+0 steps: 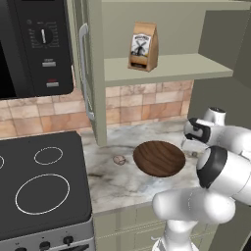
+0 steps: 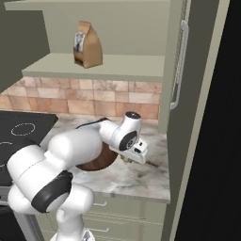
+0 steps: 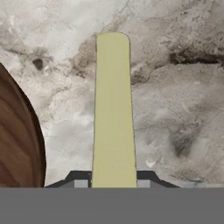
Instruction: Pick the egg and butter from the fridge and place them by the bowl for mixing.
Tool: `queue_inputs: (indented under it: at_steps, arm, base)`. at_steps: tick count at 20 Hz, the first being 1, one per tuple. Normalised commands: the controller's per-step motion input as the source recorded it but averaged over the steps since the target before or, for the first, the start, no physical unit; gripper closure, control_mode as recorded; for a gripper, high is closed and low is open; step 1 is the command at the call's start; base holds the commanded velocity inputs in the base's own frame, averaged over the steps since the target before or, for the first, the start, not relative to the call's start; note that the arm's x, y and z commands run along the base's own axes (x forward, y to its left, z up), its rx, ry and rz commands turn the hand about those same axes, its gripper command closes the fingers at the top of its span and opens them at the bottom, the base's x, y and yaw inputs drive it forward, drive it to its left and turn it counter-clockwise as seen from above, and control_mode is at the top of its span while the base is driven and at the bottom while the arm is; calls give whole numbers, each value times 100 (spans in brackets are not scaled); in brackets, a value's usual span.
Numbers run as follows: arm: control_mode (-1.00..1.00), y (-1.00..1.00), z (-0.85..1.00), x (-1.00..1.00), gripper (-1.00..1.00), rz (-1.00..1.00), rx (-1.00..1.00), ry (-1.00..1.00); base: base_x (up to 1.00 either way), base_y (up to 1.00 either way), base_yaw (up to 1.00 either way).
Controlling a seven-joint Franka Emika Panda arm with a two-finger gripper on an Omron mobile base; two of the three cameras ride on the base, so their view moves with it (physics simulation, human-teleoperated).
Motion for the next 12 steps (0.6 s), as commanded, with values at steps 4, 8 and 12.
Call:
queue_inputs:
  at_steps: [4,8,12]
  arm:
    - [-100,0,-10,25,100,1,8,0]
    - [-100,0,-15,13,100,3,8,-4]
    - [-100,-1,-19,8,100,3,4,-6]
  base:
    - [0,0,0]
    - [0,0,0]
    - [0,0,0]
